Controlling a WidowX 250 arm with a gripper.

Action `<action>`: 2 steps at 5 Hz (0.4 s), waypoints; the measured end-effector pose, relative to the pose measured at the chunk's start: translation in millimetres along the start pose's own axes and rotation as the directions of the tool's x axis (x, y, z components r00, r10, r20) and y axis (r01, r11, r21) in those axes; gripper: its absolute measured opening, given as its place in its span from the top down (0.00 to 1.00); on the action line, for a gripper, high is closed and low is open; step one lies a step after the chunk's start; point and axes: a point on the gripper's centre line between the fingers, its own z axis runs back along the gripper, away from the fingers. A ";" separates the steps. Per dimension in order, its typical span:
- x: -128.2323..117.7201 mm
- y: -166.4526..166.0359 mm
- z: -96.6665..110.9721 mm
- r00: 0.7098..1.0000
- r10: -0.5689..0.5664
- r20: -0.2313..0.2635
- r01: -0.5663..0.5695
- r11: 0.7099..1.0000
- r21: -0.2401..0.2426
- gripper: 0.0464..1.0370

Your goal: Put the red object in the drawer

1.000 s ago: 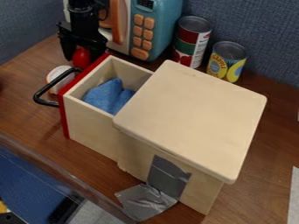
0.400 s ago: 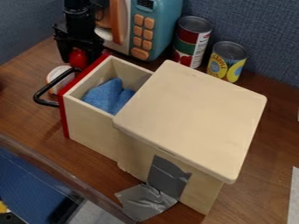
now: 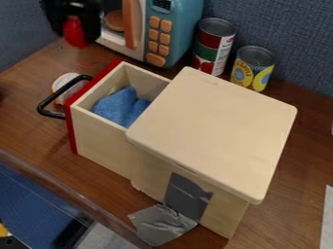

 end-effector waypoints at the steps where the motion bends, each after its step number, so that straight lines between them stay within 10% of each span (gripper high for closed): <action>1: -18.5 -17.5 22.3 0.999 -0.046 0.026 0.047 0.998 -0.043 0.16; 2: -42.2 -41.7 35.0 0.994 -0.103 0.029 0.105 0.992 -0.076 0.16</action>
